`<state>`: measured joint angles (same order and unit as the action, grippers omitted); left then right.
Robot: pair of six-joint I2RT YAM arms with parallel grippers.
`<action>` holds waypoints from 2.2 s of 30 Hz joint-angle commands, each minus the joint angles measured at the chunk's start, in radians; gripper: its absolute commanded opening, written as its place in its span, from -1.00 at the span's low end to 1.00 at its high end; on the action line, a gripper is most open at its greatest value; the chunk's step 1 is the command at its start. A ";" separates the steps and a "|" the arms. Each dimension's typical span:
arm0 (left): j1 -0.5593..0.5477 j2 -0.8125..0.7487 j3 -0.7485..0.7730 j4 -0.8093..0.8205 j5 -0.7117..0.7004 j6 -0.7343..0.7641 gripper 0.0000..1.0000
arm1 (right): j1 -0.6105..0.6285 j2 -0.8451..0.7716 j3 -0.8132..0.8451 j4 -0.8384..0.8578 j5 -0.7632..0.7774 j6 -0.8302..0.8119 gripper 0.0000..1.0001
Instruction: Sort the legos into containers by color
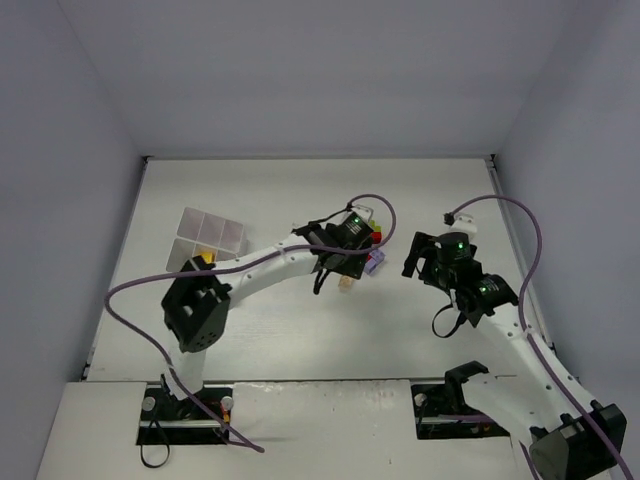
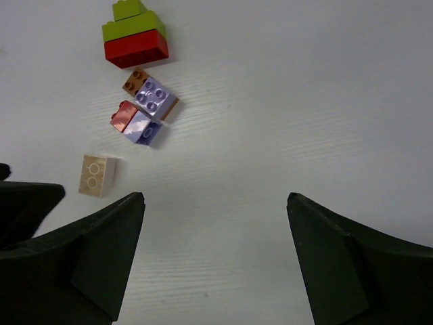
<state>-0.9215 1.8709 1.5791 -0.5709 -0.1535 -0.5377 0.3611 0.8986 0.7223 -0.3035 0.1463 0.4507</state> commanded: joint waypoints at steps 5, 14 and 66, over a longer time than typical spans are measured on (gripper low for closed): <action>-0.013 0.138 0.124 0.006 -0.014 -0.031 0.15 | -0.033 -0.089 0.000 -0.014 -0.022 0.045 0.66; -0.013 0.226 0.151 0.008 -0.015 -0.056 -0.24 | -0.033 -0.086 0.000 -0.016 -0.037 0.043 0.67; 0.579 -0.139 -0.094 -0.110 -0.135 0.278 -0.22 | -0.031 0.071 -0.008 0.063 -0.171 -0.003 0.67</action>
<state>-0.3454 1.7874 1.4380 -0.6815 -0.2886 -0.2573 0.3332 0.9485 0.7029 -0.2951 -0.0021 0.4454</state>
